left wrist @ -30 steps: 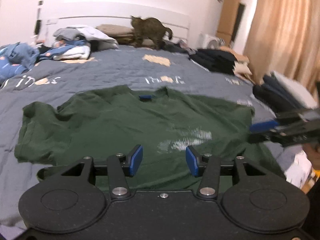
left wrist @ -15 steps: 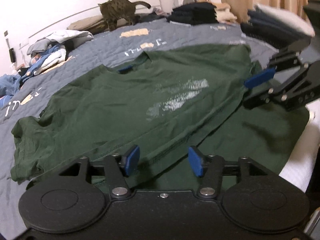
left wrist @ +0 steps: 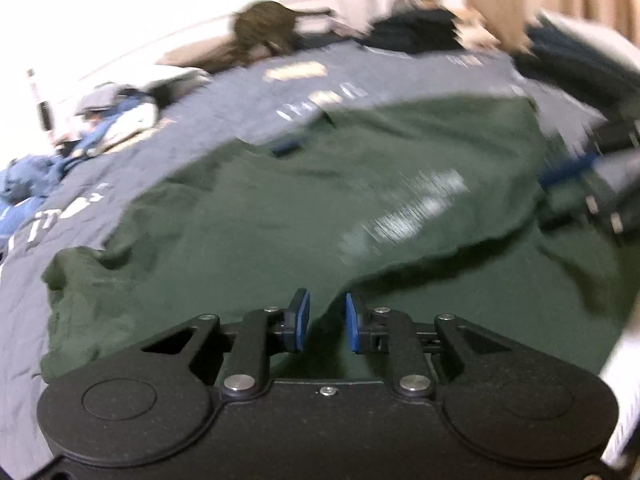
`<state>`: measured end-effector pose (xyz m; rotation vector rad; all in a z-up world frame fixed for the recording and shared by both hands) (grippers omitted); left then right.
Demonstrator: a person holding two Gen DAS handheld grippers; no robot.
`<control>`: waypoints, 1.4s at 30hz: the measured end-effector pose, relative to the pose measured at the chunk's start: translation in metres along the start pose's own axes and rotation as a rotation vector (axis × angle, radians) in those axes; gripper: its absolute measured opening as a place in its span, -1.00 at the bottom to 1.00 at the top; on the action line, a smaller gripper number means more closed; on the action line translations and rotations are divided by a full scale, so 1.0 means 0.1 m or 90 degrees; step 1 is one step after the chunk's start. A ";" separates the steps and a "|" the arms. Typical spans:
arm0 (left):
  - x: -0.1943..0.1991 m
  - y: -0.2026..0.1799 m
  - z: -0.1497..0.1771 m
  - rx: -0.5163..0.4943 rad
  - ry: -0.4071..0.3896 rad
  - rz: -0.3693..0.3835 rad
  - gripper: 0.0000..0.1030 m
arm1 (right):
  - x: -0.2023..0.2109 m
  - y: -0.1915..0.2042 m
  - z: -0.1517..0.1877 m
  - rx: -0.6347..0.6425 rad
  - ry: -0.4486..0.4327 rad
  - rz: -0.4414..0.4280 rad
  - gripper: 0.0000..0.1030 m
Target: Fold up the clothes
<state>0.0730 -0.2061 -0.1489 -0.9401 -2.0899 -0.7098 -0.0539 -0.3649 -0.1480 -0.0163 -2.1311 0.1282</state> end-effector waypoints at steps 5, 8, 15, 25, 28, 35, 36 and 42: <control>-0.16 0.18 -0.10 0.040 0.018 -0.053 -0.60 | -0.18 -0.16 -0.08 -0.040 -0.005 0.041 -0.15; -0.13 0.21 -0.09 0.053 0.023 -0.040 -0.59 | -0.26 -0.32 -0.12 -0.080 -0.017 0.066 -0.15; 0.12 0.24 -0.06 0.071 0.011 0.021 -0.37 | -0.08 -0.70 -0.20 -0.176 -0.076 0.096 -0.15; 0.12 -0.12 0.09 -0.006 0.056 0.086 -0.21 | 0.07 -0.38 -0.17 -0.149 -0.041 -0.062 -0.15; 0.09 -0.17 0.11 -0.001 0.064 0.088 -0.18 | 0.10 -0.23 -0.16 -0.147 -0.027 -0.076 -0.14; 0.12 -0.26 0.08 0.021 0.064 0.100 0.00 | 0.11 -0.09 -0.12 -0.169 0.003 -0.085 -0.12; 0.13 -0.25 0.08 0.026 0.062 0.101 0.01 | 0.11 -0.09 -0.10 -0.173 0.007 -0.084 -0.12; 0.23 -0.13 0.11 0.022 0.059 0.063 0.04 | 0.07 -0.15 -0.06 -0.169 0.017 -0.068 -0.12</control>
Point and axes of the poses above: each gripper's, at about its wrist camera, not at the fingertips, and x roughly against the way its jaws point, y to its left, z to its underside, the point moved 9 cm from there along -x, roughly the way its jaws point, and after that the axes turned 14 degrees about y, right-handed, at the moved point
